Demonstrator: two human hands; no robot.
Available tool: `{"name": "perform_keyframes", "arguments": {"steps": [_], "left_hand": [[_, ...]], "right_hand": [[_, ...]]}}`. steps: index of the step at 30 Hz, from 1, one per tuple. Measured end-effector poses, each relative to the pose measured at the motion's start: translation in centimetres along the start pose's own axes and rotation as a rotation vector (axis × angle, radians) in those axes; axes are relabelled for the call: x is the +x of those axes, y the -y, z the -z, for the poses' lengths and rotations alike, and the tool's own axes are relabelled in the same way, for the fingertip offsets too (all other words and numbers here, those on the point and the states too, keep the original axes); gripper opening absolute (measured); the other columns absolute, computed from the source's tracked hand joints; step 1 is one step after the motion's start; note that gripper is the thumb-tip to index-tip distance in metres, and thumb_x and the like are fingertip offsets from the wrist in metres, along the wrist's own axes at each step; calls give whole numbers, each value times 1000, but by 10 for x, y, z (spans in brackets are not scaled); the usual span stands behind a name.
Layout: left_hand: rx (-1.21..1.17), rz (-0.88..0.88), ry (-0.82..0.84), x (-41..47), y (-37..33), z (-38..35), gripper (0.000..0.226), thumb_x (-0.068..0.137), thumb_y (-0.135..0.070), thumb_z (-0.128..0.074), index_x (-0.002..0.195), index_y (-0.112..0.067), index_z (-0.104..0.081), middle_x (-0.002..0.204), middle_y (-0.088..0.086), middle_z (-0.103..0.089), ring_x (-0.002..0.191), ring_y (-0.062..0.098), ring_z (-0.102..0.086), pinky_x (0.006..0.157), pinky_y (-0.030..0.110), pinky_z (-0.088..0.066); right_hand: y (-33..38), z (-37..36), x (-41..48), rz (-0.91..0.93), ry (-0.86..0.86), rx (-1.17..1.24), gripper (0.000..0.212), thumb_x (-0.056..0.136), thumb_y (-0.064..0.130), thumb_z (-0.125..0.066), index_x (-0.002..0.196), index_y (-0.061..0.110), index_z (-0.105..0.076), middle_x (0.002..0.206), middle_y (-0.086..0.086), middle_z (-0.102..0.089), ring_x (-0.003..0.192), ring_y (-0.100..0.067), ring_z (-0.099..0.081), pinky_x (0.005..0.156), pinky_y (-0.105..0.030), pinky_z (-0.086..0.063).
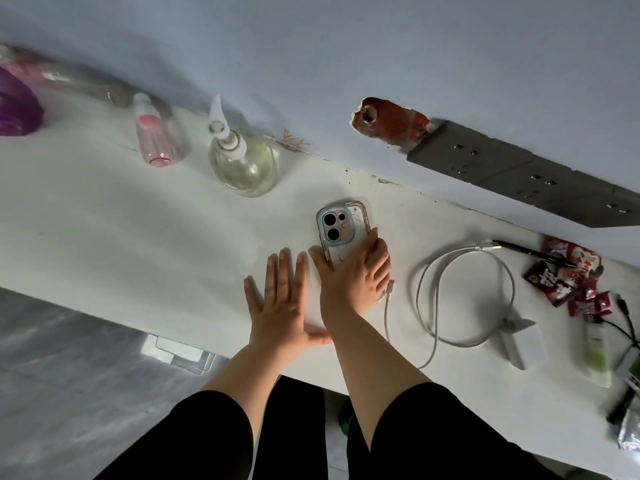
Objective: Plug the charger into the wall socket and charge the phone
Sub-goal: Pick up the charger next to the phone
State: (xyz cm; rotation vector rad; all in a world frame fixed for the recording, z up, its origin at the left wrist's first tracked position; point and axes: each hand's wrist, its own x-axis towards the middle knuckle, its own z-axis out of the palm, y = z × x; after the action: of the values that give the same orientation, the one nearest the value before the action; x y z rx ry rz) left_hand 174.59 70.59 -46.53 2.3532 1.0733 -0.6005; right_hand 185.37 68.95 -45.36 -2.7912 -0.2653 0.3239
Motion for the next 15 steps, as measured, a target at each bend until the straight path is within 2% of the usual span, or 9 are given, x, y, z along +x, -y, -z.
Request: {"name": "perform_keyframes", "arguments": {"steps": [4,7,11,15], "left_hand": [[-19,-1,9,0,-1,2,137,40,-91,-30,141,-27,36,147,-4,46,138,18,40,110,55,19],[-36,6,12,0,-1,3,139,39,-93,-32,142,-28,34,146,-5,47,138,16,40,110,54,20],[-42,13,16,-3,-6,2,143,35,-94,-36,144,-29,30,147,-6,46,138,15,41,109,55,17],[-40,20,28,-4,-8,1,142,37,-94,-39,144,-29,30,148,-5,45,138,14,40,111,58,13]], "right_hand": [[-5,0,0,-8,74,35,102,71,69,-59,149,12,-23,144,-11,-38,132,-29,-31,110,-47,-24],[-18,9,-6,89,191,60,95,78,60,-56,151,17,-12,151,-8,-25,137,-26,-20,114,-47,-19],[-42,26,-11,181,280,92,84,85,44,-57,151,15,-14,157,-5,-18,139,-16,-11,117,-49,-17],[-37,28,-11,170,305,25,82,88,43,-55,151,14,-11,159,-4,-13,145,-20,-10,120,-45,-8]]}}
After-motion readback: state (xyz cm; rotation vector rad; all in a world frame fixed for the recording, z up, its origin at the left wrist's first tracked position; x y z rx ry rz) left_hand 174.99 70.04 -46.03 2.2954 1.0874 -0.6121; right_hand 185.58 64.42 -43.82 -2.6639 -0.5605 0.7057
